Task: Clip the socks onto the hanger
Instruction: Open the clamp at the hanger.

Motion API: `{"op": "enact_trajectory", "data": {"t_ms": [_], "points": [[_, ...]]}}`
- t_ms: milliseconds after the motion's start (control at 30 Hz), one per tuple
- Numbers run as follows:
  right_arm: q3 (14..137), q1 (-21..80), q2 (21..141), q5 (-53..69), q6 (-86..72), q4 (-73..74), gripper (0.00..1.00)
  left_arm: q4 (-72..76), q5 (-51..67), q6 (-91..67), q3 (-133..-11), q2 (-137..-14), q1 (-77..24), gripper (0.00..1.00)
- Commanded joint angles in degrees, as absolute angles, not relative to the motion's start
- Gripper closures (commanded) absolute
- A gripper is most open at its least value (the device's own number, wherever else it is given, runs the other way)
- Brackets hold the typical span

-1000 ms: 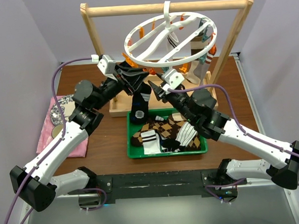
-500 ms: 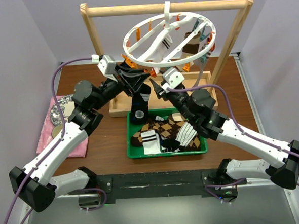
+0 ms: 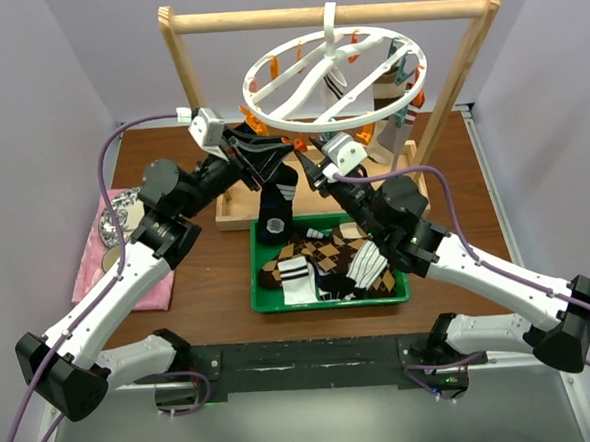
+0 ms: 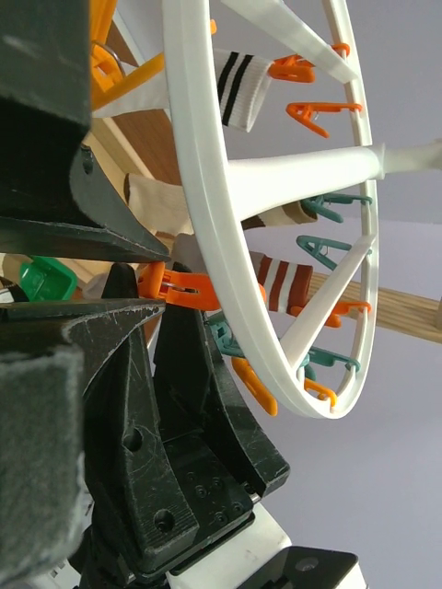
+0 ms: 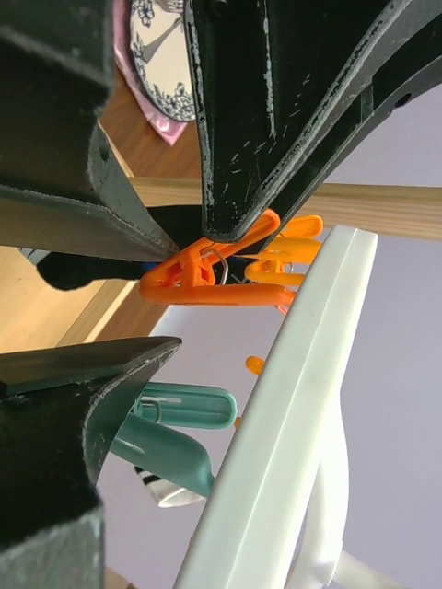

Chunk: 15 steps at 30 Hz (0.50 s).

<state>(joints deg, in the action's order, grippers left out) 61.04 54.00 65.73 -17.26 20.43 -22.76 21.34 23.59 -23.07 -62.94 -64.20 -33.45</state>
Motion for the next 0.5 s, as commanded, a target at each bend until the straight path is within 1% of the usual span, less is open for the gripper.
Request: {"op": "enact_trajectory", "data": {"t_ms": [0, 100, 167, 200, 233, 300, 333, 467], "points": [[62.5, 53.8, 66.2, -16.4, 19.4, -27.2, 0.63, 22.2, 24.8, -25.3, -64.8, -62.8, -33.5, 0.77], [62.8, 53.9, 66.2, -15.9, 18.9, -27.3, 0.67, 22.8, 25.7, -26.5, -64.8, -63.0, -33.4, 0.76], [63.2, 53.8, 66.0, -15.5, 18.2, -26.7, 0.69, 23.1, 26.4, -27.4, -64.9, -63.2, -33.5, 0.67], [63.3, 53.8, 65.8, -15.1, 17.8, -26.5, 0.70, 23.5, 27.2, -27.6, -65.0, -63.2, -33.5, 0.62], [63.4, 53.8, 65.6, -14.9, 17.5, -26.2, 0.70, 23.8, 27.7, -27.7, -65.2, -63.4, -33.4, 0.49], [63.5, 53.8, 64.7, -14.4, 16.4, -25.4, 0.72, 24.6, 28.9, -28.6, -65.5, -63.5, -33.3, 0.33], [63.5, 53.8, 64.3, -14.1, 15.9, -25.1, 0.73, 24.7, 29.1, -28.7, -65.7, -63.5, -33.3, 0.26], [63.0, 53.8, 62.8, -13.7, 13.4, -23.8, 0.76, 24.3, 28.4, -29.4, -66.0, -63.5, -32.6, 0.24]]}}
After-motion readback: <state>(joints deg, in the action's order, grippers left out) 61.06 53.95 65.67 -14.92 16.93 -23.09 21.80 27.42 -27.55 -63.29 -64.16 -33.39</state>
